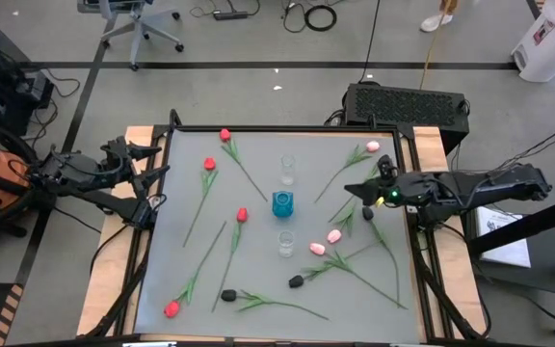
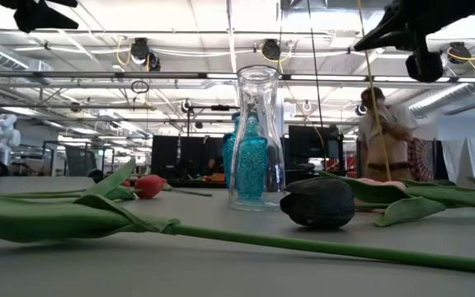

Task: Sort flowers into vase by color
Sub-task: Put the top pink tulip into the top transparent vase

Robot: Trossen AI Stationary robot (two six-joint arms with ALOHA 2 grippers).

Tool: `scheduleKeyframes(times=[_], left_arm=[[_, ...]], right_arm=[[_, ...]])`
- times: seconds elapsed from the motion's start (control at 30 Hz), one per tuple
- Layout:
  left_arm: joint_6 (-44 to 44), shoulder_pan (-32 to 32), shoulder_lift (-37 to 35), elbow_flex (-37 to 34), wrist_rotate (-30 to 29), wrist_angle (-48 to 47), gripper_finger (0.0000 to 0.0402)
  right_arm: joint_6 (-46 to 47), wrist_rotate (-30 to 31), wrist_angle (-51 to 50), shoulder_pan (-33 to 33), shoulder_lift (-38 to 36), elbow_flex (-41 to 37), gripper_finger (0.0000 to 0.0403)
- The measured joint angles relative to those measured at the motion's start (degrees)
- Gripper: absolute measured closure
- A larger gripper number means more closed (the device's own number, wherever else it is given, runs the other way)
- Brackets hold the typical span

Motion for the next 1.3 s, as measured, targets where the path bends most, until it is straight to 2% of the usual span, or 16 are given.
scheduleKeyframes(times=[0.17, 0.27, 0.4, 0.5, 0.77, 0.87, 1.17, 1.3], left_arm=[[0.0, 0.0, 0.0, 0.0, 0.0, 0.0, 0.0082], [1.0, 0.0, 0.0, 0.0, 0.0, 0.0, 0.0082], [13.5, 0.0, 0.0, 0.0, 0.0, 0.0, 0.0082], [19.5, 0.0, 0.0, 0.0, 0.0, 0.0, 0.0082], [20.9, 0.0, 0.0, 0.0, 0.0, 0.1, 0.0082], [16.1, 0.0, 0.0, 0.0, 0.3, 0.2, 0.0082], [-6.8, 0.0, 0.0, 0.0, 0.2, 2.3, 0.0082], [-10.8, 0.0, 0.0, 0.0, 0.2, 2.2, 0.0082]], right_arm=[[8.0, 0.6, 0.1, -0.2, 1.2, 0.0, 0.0403], [6.3, 0.6, 0.1, -1.0, 2.0, 0.0, 0.0403], [7.9, 0.5, 0.9, -1.6, 2.5, 0.0, 0.0403], [9.3, 0.5, 1.1, -1.6, 2.7, 0.0, 0.0403], [5.0, 0.4, 7.7, -2.3, 2.7, 0.0, 0.0403], [4.7, 0.4, 9.0, -3.4, 2.6, 0.0, 0.0403], [5.3, -1.1, 10.1, -7.0, 2.6, 0.5, 0.0403], [4.9, 0.6, 10.3, -7.8, 3.5, 2.7, 0.0403]])
